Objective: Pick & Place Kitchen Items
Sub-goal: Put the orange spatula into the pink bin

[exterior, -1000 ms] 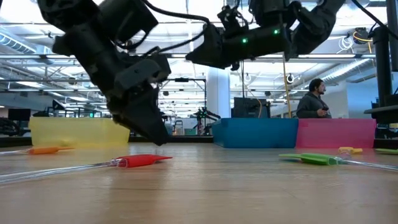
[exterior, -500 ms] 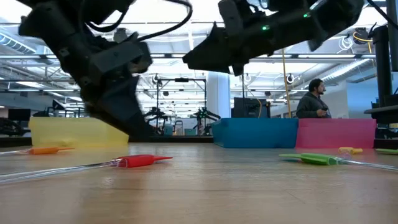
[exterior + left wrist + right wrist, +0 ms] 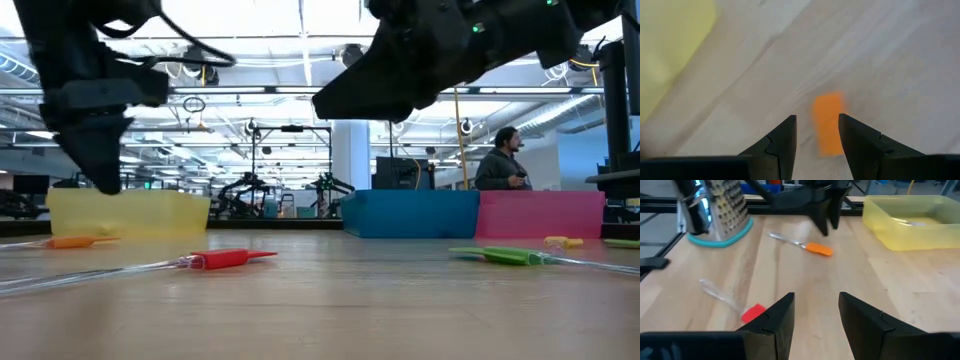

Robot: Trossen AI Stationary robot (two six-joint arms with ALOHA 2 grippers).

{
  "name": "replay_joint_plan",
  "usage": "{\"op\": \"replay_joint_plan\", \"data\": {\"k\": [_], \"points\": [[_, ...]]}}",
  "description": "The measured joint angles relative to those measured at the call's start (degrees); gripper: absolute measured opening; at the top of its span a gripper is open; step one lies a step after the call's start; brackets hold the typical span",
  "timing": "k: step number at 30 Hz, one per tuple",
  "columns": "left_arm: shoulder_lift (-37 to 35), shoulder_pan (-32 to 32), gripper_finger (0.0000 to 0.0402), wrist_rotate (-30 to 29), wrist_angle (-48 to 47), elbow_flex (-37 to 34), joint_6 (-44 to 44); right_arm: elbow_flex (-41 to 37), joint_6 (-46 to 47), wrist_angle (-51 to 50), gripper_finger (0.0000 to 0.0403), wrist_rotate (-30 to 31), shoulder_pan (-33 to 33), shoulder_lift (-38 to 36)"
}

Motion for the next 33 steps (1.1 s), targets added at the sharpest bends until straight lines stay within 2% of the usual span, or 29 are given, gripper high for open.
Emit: {"op": "replay_joint_plan", "data": {"k": [3,7,16,21,26,30,33], "points": [[-0.26,0.03,0.0152,2.38,-5.36,0.00,-2.08,0.00,1.61,-0.86,0.0146,0.00,0.81,0.00],[-0.27,-0.04,0.0152,5.07,-6.78,0.00,-0.84,0.00,3.23,-1.52,0.0146,0.02,1.74,0.00],[-0.29,-0.02,0.0152,5.17,-6.60,0.00,-0.62,0.00,4.57,-1.68,0.0146,0.11,3.01,0.00],[-0.27,-0.02,0.0152,5.12,-6.47,0.00,2.70,0.00,5.01,-1.68,0.0146,0.13,3.02,0.00],[-0.27,-0.02,0.0152,5.25,-2.13,0.00,6.47,0.00,5.84,-1.70,0.0146,0.15,3.02,0.00],[-0.27,-0.02,0.0153,8.23,3.18,0.00,11.46,0.00,5.83,-1.68,0.0146,0.17,3.02,0.00],[-0.27,-0.02,0.0166,8.21,3.35,0.00,11.41,0.00,5.86,-1.68,0.0146,0.17,3.02,0.00]]}}
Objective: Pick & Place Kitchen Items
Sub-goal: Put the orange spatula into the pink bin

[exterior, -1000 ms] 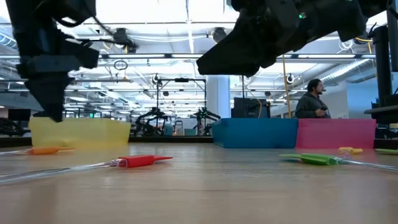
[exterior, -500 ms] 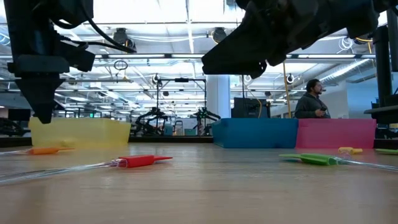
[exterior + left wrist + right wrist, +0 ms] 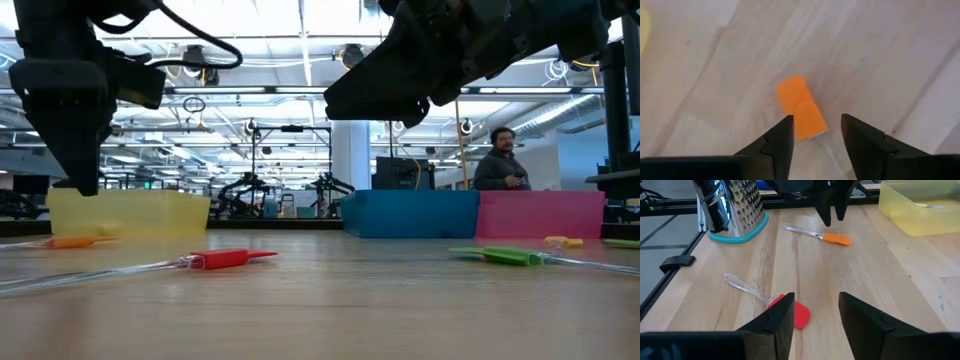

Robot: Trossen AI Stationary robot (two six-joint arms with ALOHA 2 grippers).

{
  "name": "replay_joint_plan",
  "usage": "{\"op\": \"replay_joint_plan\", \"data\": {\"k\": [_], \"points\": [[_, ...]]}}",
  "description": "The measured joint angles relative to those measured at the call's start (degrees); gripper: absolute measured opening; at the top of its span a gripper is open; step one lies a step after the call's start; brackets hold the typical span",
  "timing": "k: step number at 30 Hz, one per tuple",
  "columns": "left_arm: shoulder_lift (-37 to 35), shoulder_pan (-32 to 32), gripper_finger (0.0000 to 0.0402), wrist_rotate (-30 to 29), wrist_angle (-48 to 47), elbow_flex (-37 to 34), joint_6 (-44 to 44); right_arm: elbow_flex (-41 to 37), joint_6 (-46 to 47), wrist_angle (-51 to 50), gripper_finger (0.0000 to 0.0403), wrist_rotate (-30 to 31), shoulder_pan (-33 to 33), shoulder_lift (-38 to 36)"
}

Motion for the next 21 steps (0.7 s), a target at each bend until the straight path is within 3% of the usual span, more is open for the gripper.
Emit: {"op": "replay_joint_plan", "data": {"k": [10,21], "points": [[0.00,0.00,0.0251,-1.23,0.20,-0.23,-1.83,0.00,0.02,0.00,0.0146,0.00,0.00,0.00],[0.02,0.00,0.0246,-1.56,7.25,-9.49,-8.64,0.00,1.42,-0.02,0.0146,0.02,0.00,0.00]]}}
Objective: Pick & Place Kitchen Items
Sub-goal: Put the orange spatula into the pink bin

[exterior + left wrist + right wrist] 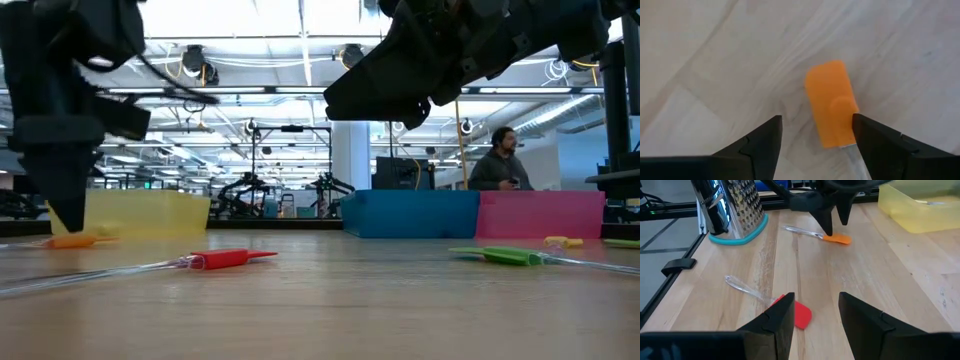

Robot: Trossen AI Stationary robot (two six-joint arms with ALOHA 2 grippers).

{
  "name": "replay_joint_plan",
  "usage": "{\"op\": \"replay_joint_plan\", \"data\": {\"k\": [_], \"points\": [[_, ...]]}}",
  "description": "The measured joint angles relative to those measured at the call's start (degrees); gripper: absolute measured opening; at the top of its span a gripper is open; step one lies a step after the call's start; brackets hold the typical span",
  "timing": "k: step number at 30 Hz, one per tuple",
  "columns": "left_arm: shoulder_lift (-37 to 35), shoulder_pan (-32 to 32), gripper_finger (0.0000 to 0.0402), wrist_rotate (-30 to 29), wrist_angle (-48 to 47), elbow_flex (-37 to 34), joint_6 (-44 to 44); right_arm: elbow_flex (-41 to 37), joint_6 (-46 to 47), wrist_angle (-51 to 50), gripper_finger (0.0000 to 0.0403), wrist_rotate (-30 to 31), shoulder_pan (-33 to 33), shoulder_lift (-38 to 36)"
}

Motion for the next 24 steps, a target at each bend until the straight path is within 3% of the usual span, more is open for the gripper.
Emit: {"op": "replay_joint_plan", "data": {"k": [8,17,24], "points": [[-0.15,-0.06,0.0217,-0.30,13.62,-5.30,1.30,0.00,-0.13,-0.02,0.0146,0.03,0.00,0.00],[-0.11,0.00,0.0199,-0.24,14.05,-5.33,1.95,0.00,-0.15,-0.52,0.0146,0.15,-0.09,0.00],[-0.07,0.00,0.0130,0.22,13.47,-5.38,2.04,0.00,-0.15,-0.50,0.0146,0.15,-0.11,0.00]]}}
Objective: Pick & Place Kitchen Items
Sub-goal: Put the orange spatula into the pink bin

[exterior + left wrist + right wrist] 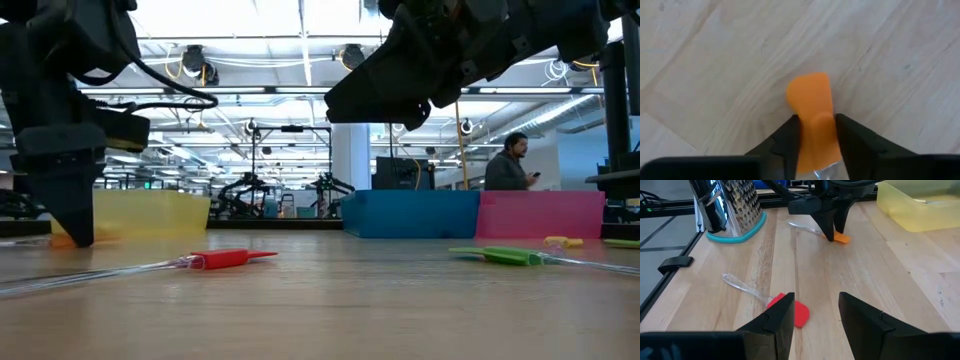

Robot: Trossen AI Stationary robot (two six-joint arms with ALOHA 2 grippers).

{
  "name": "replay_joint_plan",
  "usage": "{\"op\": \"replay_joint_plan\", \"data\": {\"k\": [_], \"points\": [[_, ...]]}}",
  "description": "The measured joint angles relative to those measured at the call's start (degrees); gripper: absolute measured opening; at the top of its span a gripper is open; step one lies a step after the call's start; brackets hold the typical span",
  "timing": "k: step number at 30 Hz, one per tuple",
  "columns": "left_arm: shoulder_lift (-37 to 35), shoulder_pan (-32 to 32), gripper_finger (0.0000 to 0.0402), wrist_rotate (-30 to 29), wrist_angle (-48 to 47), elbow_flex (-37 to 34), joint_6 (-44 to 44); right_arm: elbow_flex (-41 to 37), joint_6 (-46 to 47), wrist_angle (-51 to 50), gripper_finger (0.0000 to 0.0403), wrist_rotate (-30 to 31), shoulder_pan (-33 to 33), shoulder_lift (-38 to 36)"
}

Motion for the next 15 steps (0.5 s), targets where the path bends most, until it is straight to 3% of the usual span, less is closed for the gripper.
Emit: {"op": "replay_joint_plan", "data": {"k": [7,15], "points": [[0.02,-0.11,0.0062,-1.38,1.35,0.04,-0.83,0.00,0.00,-0.04,0.0146,-0.03,0.00,0.00],[0.34,-0.03,0.0033,-5.82,8.50,-0.10,-1.13,0.00,0.00,0.09,0.0146,0.09,-0.65,0.00]]}}
